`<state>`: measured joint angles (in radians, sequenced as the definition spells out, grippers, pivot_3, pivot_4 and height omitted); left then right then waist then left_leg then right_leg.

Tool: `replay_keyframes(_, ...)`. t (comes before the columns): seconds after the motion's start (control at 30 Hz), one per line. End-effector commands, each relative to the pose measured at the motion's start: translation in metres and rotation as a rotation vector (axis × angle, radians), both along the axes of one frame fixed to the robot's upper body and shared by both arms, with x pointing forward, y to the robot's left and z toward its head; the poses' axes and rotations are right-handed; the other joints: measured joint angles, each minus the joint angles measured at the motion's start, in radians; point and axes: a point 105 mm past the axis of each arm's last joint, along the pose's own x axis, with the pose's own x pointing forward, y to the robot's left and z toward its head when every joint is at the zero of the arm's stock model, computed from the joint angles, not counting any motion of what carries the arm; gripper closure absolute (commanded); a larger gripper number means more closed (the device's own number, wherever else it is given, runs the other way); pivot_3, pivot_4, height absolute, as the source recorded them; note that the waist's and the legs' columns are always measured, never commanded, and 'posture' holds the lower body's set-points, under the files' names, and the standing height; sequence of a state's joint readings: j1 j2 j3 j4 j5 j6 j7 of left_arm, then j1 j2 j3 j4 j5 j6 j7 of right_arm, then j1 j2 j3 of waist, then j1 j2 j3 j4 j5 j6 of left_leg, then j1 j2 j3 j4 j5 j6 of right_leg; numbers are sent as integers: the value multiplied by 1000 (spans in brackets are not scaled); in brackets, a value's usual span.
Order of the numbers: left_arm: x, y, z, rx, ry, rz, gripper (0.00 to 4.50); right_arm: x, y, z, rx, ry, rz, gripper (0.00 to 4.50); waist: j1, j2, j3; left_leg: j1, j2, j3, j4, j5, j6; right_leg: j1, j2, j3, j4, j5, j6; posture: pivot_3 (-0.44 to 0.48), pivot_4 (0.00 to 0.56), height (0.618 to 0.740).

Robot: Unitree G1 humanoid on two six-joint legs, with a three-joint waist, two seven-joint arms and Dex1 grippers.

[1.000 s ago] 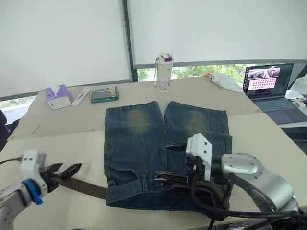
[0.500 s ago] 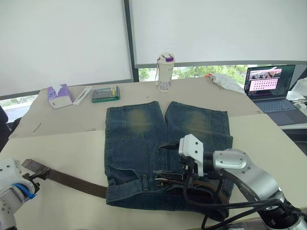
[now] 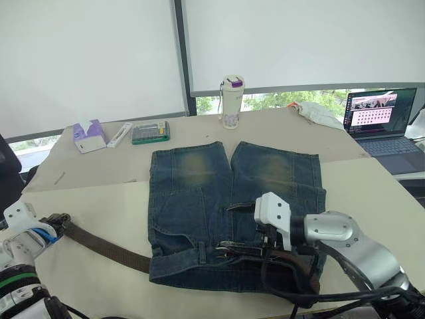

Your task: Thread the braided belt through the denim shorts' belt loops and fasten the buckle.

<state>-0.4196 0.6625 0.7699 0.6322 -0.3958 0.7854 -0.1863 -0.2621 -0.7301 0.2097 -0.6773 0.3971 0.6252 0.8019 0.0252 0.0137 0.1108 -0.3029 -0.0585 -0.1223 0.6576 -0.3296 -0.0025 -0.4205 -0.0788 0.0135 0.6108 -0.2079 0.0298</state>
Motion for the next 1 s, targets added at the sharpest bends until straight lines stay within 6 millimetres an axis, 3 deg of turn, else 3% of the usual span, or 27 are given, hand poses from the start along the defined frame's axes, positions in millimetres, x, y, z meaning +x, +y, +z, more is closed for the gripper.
replay_keyframes(0.03, -7, -14, -33, -110, 68, 14, 3269, -4, -1, 10, 11, -39, -3, 0, 0, 0, 0, 0, 0, 0, 0, 0, 0, 0, 0, 0, 0, 0, 0, 0, 150, 740)
replay_keyframes(0.17, -14, -18, -33, -134, 39, 19, 4492, -1, -2, 9, 7, -38, -20, 0, 2, 0, 0, 0, -1, 0, 0, 2, -4, 1, -1, 0, 0, -1, 1, 0, 150, 740)
replay_keyframes(0.27, -15, -18, -22, -67, -16, 4, 4492, 2, -2, 8, 8, -37, -28, 0, -1, -1, 0, -1, -2, 0, 0, 2, -4, 1, -3, 0, 0, -1, 2, 0, 150, 740)
replay_keyframes(0.33, -15, -10, 1, 35, -101, 61, 4492, 5, -2, 8, 15, -35, -37, 0, -4, -3, 0, -1, -3, 0, 0, 2, -4, 1, -3, 0, -1, -1, 2, 0, 150, 740)
replay_keyframes(0.4, -15, -10, 36, 385, -106, -9, 4492, 10, -2, 10, 31, -35, -53, 0, -10, -10, 2, -2, -3, 0, 0, 2, -4, 0, -4, 1, -1, -1, 2, 0, 150, 740)
replay_keyframes(0.43, -11, -19, 53, 513, -133, -63, 4492, 13, -2, 11, 39, -38, -63, 0, -13, -15, 4, -2, -2, 0, 0, 2, -5, -1, -3, 1, -1, -1, 1, 0, 150, 740)
replay_keyframes(0.53, 3, -62, 88, 766, -240, -265, 4492, 19, -3, 18, 85, -35, -91, 0, -10, -22, 5, -3, 1, -1, 0, 2, -7, -1, -2, 1, -3, 0, 0, 0, 150, 740)
replay_keyframes(0.73, 24, -181, 140, 1335, -532, -701, 4492, 36, -5, 45, 239, 28, -196, 0, -9, -20, 6, -4, 1, 0, 0, 1, -5, -1, 0, 1, -5, 1, -1, 0, 150, 740)
replay_keyframes(0.83, 22, -251, 151, 1602, -753, -925, 4492, 45, -3, 62, 415, 208, -246, 0, -13, -18, 7, -5, 3, 0, -2, 0, -3, -2, 2, 1, -5, 2, -3, 0, 150, 740)
replay_keyframes(1.0, 29, -313, 152, 1794, -1020, -1061, 4492, 55, 5, 76, 575, 452, -288, 0, -13, -17, 7, -5, 4, 0, -8, 0, 1, -4, 1, 1, -7, 4, -6, 0, 150, 740)
